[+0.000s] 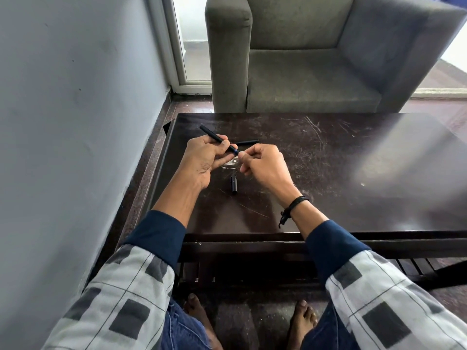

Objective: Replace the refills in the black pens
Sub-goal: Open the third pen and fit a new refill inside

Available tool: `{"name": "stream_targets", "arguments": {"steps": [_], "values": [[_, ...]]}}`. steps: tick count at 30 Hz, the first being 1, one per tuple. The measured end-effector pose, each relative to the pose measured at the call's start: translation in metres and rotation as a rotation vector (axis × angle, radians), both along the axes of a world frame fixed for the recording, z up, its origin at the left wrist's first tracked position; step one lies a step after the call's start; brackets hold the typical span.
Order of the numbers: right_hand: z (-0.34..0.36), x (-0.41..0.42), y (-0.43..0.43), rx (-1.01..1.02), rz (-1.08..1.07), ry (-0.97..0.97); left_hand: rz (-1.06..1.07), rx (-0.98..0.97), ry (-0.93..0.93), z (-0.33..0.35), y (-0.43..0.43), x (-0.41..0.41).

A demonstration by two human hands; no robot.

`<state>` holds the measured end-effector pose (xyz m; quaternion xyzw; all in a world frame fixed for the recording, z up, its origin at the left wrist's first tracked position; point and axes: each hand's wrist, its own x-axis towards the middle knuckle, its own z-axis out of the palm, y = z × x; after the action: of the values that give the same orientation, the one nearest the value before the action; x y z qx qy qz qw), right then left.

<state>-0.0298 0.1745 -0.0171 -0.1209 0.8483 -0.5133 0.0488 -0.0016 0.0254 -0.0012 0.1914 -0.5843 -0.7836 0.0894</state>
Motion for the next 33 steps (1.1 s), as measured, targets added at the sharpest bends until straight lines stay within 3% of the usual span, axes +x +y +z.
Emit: {"name": "stream_targets", "arguments": {"steps": [29,33], "values": [[0.0018,0.0,-0.0004,0.035,0.014,-0.009,0.005,-0.006,-0.014,0.003,0.0008,0.0013],[0.0029,0.0004,0.0009,0.113,-0.004,0.011,-0.012,0.003,-0.015,0.0002,0.0009,-0.0003]]}}
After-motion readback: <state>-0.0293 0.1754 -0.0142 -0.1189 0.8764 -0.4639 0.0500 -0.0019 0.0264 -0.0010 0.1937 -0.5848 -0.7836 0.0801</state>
